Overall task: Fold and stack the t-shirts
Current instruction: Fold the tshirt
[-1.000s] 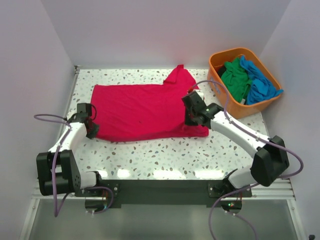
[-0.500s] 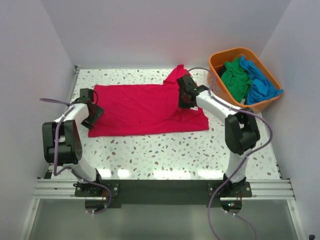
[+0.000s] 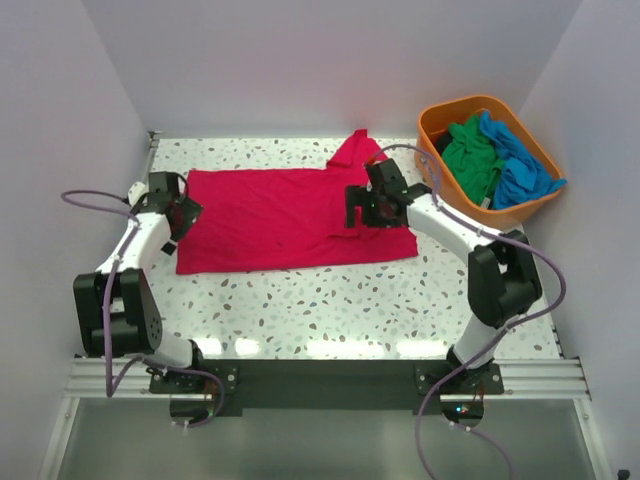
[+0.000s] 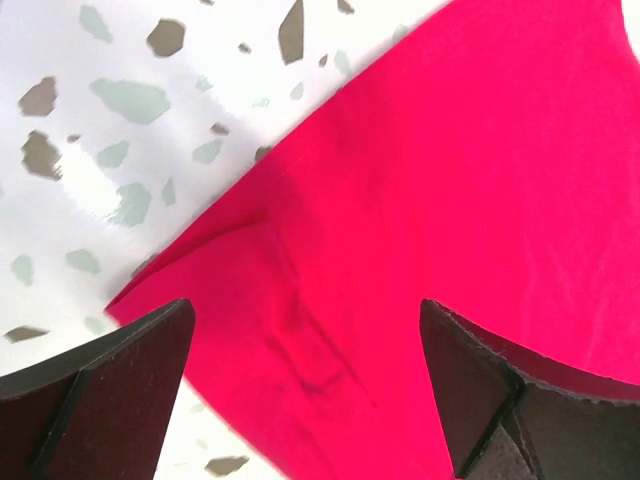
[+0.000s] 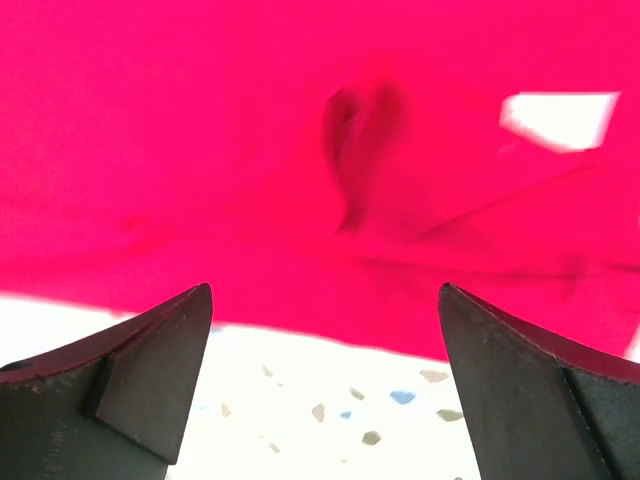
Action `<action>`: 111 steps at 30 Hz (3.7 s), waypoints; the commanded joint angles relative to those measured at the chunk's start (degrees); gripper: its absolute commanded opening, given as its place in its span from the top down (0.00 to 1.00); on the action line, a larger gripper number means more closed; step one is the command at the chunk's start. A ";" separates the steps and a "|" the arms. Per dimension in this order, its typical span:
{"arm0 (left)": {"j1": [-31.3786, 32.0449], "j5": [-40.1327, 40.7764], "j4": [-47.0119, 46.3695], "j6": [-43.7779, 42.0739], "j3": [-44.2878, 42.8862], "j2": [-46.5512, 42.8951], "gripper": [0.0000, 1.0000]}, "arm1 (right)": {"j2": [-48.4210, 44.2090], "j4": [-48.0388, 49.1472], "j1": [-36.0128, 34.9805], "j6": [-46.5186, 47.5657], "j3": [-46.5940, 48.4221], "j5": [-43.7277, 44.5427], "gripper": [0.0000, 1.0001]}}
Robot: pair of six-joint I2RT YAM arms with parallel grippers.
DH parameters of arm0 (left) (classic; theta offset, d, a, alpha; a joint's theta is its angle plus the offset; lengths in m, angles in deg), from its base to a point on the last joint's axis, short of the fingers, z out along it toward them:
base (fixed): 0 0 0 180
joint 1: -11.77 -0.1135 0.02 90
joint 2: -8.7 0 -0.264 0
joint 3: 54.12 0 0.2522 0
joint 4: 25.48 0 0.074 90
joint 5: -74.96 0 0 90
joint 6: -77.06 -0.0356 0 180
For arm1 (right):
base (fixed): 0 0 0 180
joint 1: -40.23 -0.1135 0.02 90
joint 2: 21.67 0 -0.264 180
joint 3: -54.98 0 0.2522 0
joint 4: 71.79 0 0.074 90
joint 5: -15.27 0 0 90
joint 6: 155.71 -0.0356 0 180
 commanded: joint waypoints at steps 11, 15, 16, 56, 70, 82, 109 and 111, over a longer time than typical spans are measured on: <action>-0.29 -1.74 -2.07 -6.51 9.25 -6.69 0.00 | 8.42 6.38 -2.75 -2.44 2.56 -8.05 0.01; -0.29 -0.77 -1.28 -6.51 9.16 -6.78 0.00 | 11.60 7.67 -2.75 -3.14 4.86 -8.91 0.01; -0.29 -0.77 -1.36 -6.43 9.08 -6.69 0.00 | 12.21 8.64 -2.75 -3.58 5.21 -9.52 0.02; 3.23 -7.37 -9.79 -7.92 10.74 -1.43 0.00 | 13.35 -2.51 -5.47 21.11 9.95 20.09 0.01; 1.91 0.71 -7.43 -7.22 9.43 8.16 0.00 | 19.78 -4.89 -3.54 20.50 16.89 33.96 0.01; 1.73 -1.21 -7.78 -8.09 9.43 7.11 0.00 | 26.04 -1.72 4.02 24.63 33.60 39.96 0.01; 1.73 -2.01 -8.13 -9.15 9.78 5.53 0.00 | 15.99 -2.34 -2.48 20.86 9.60 4.35 0.54; 1.64 -1.92 -8.05 -9.15 9.78 5.62 0.00 | 16.00 -2.25 -2.48 20.07 9.87 6.19 0.65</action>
